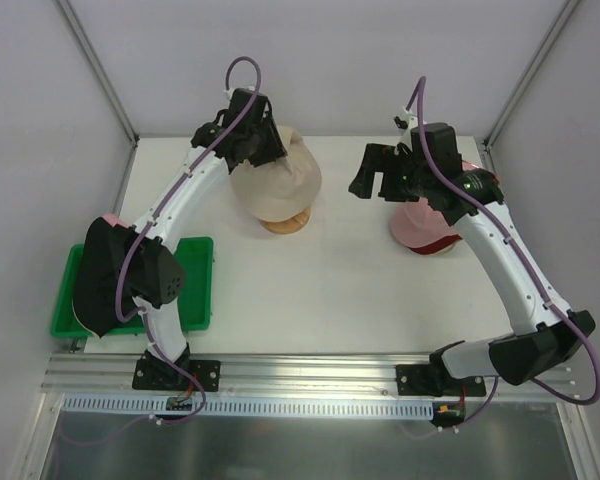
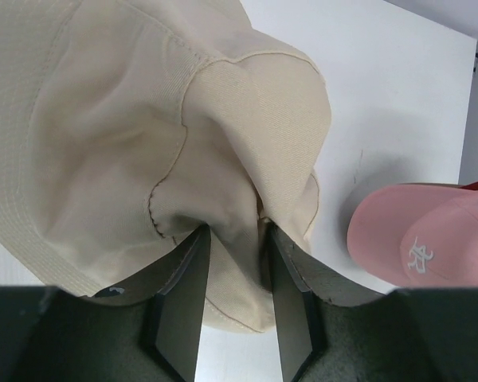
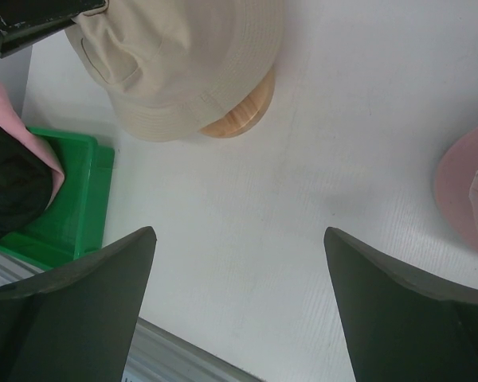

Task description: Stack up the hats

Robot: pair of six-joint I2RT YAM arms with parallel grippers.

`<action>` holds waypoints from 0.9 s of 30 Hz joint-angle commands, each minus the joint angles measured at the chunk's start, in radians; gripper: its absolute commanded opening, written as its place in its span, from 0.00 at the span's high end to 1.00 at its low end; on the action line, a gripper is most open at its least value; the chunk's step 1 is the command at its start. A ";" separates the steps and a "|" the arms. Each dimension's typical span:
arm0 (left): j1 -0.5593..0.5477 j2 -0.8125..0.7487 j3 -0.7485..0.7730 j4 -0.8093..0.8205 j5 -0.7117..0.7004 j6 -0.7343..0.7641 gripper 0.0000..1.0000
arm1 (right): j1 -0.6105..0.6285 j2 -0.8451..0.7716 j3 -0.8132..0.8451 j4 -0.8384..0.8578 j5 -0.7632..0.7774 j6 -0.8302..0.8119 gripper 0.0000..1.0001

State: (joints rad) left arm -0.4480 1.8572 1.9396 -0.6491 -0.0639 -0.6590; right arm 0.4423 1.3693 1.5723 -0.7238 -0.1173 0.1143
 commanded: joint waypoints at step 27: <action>0.025 -0.084 -0.099 0.019 -0.045 -0.005 0.44 | -0.004 0.027 -0.003 0.023 -0.004 -0.013 0.07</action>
State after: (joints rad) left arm -0.4301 1.8019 1.8484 -0.6098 -0.0910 -0.6708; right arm 0.4423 1.3853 1.5536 -0.7231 -0.1181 0.1143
